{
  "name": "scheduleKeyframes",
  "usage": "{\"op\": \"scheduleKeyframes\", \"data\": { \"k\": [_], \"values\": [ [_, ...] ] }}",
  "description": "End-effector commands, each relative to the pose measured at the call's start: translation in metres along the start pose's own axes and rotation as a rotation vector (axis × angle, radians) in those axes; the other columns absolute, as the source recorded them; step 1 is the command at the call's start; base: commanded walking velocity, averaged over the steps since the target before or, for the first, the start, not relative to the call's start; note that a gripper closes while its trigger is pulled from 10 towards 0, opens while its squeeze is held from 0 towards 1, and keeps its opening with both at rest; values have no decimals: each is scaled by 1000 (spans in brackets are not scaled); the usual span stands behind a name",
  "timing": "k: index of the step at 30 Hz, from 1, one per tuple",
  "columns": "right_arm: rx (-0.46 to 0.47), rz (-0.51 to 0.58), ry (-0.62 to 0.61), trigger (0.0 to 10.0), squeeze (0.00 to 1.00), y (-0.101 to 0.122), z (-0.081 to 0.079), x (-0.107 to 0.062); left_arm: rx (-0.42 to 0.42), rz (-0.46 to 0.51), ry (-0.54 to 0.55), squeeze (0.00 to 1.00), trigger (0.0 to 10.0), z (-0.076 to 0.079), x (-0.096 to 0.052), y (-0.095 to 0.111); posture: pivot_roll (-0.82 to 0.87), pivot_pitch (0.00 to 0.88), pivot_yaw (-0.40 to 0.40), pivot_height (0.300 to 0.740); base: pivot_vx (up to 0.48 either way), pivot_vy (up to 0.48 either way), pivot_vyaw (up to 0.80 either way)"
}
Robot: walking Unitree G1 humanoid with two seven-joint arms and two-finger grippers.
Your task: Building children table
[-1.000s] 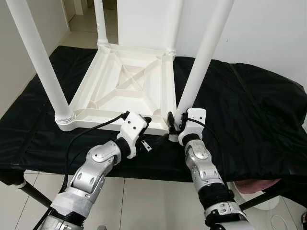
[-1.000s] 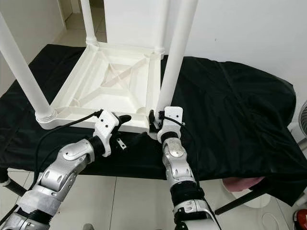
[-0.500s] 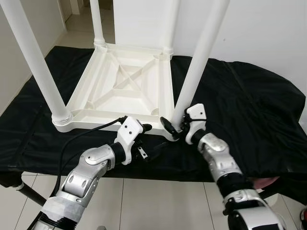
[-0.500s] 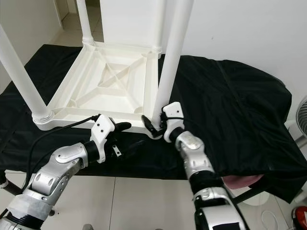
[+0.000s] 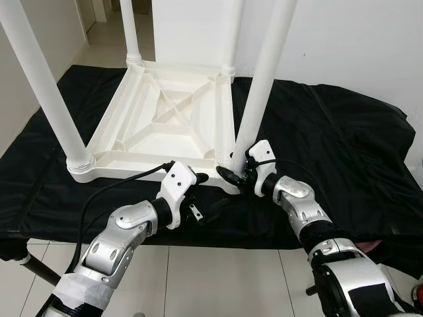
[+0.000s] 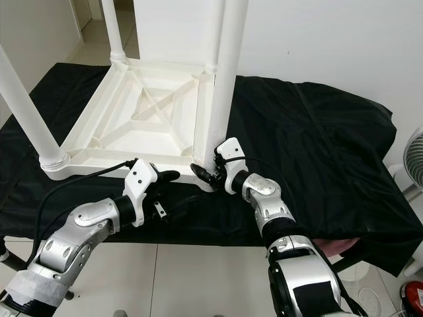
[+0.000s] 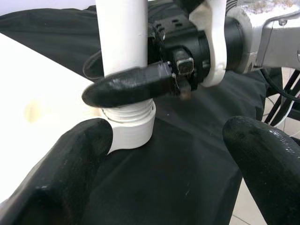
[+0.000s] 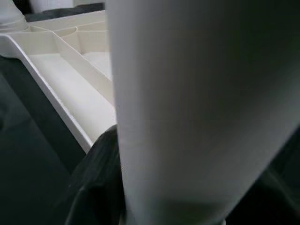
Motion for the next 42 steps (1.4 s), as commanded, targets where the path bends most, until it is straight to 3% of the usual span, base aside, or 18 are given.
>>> {"op": "scheduleKeyframes", "data": {
  "k": [1,6,7,15,17,18,23,26,27,29,33,41,42],
  "values": [
    [-1,-44,40,0,0,-10,-6,0,2,-1,-77,0,10000,10,1,2,17,0,-56,740,0,0,0],
    [25,-31,12,0,0,-11,-1,-2,-3,-5,-76,0,10000,10,0,2,14,0,-56,740,0,0,0],
    [31,-31,-11,10000,0,-11,1,-2,-6,-6,-78,0,10000,11,1,2,11,0,-57,740,0,0,0],
    [42,-40,-123,10000,0,-15,12,-5,-19,-5,-83,0,10000,14,2,1,4,0,-60,740,0,0,0],
    [14,-70,-260,10000,0,-20,24,-10,-27,-1,-80,0,10000,14,3,0,-2,0,-61,740,0,0,0],
    [14,-70,-260,10000,0,-20,24,-10,-27,-1,-80,0,10000,14,3,0,-2,0,-61,740,0,0,0],
    [96,-21,-441,10000,0,-21,29,-13,-41,1,-83,0,10000,17,4,-1,-15,0,-62,740,0,0,0],
    [127,-12,-484,10000,0,-22,29,-14,-42,1,-86,0,10000,18,5,-1,-18,0,-63,740,0,0,0],
    [155,-3,-557,10000,0,-24,30,-16,-44,2,-89,0,10000,20,5,-1,-19,0,-65,740,0,0,0],
    [171,-6,-650,10000,0,-29,28,-21,-45,3,-91,0,10000,21,6,-1,-19,0,-69,740,0,0,0],
    [180,-14,-721,10000,0,-33,25,-25,-46,4,-91,0,10000,21,6,-1,-18,0,-71,740,0,0,0],
    [151,17,-837,10000,0,-24,4,-30,-48,4,-97,0,10000,23,7,-2,-22,0,-74,740,0,0,0],
    [148,24,-829,10000,0,-20,-6,-32,-46,4,-99,0,10000,23,8,-2,-24,0,-75,740,0,0,0]
  ]
}}
Point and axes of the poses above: a point about 5 cm out from each wrist's last joint towards the gripper, its own x axis pointing out of the wrist towards the gripper, its own y axis along the axis of the wrist's last joint, z = x × y, the point moved 4 cm from there along x, pointing out of the wrist towards the gripper, and after that the axes turned 1 degree about -x, right-handed, at the moved point
